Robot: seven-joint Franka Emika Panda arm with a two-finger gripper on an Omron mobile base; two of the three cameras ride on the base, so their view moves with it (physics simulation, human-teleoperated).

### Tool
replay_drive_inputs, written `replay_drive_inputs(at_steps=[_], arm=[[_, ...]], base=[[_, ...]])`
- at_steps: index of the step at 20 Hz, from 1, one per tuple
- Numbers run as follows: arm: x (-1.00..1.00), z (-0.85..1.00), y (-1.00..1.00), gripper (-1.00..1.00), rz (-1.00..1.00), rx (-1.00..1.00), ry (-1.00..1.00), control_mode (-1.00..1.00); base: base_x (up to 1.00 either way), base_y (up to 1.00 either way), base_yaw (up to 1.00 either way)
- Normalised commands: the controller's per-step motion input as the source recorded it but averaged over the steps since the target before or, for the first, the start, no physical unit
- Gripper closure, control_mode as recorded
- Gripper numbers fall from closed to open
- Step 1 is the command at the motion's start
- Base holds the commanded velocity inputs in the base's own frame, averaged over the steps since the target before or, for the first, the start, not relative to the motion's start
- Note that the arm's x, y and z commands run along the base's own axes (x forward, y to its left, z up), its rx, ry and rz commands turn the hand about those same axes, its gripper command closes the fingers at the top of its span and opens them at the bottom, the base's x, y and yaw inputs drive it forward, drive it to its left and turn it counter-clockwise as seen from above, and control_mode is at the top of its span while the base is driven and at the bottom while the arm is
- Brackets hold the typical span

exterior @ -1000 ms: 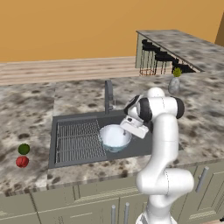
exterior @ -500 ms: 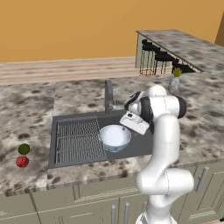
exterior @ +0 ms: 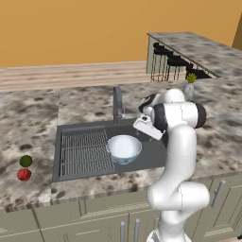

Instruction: Remove the bell pepper and lime from the sink. Then move the bowl and cup from the counter to the sink for washing.

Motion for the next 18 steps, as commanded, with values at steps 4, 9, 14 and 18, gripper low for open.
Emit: replay_drive_inputs(at_steps=[4,9,14,18], arm=[[-0.21,0.39,-0.12,-1.00,-0.06,0.00,0.01,-1.00],[-0.22,0.42,-0.10,-1.00,-0.13,0.00,0.05,-1.00],[-0.25,0.41,-0.09,-1.00,-0.19,-0.01,0.08,-1.00],[-0.26,0.43,-0.06,-1.00,-0.22,-0.03,0.10,-1.00]], base=[[0.00,0.00,0.00],[0.00,0.00,0.00],[0.00,0.00,0.00],[0.00,0.00,0.00]])
